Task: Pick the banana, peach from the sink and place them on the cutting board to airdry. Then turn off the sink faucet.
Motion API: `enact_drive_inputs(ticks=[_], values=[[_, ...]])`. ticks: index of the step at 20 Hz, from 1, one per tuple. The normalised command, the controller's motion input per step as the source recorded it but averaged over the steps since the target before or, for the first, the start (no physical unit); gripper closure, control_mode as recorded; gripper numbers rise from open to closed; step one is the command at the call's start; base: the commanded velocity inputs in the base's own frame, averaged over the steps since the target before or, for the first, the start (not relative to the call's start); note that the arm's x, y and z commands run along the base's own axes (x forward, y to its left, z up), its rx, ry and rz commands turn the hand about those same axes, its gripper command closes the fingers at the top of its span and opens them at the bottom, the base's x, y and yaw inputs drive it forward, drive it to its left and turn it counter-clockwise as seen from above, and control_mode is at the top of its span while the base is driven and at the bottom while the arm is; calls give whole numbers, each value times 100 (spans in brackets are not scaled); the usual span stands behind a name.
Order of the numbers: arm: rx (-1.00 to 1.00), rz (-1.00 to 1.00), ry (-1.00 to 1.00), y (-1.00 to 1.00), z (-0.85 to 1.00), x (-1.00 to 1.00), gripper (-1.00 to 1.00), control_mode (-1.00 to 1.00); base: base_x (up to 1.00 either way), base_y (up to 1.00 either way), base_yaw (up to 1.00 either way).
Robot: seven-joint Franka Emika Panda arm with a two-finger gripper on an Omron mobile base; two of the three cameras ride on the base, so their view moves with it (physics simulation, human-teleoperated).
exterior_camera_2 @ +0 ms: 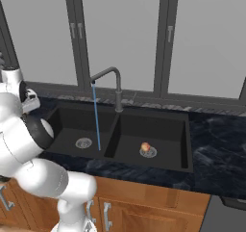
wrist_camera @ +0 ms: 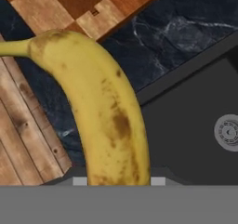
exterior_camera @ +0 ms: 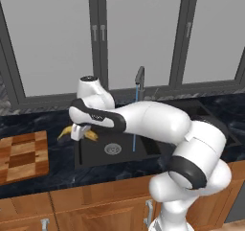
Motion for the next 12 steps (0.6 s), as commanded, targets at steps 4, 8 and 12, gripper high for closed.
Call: enact_drive_inputs(ticks=[4, 8, 12], values=[[0, 4, 0, 38, -3, 25, 100, -100, 0, 0, 0], [0, 3, 1, 40, -3, 25, 100, -100, 0, 0, 0], [0, 2, 0, 40, -3, 23, 100, -100, 0, 0, 0]])
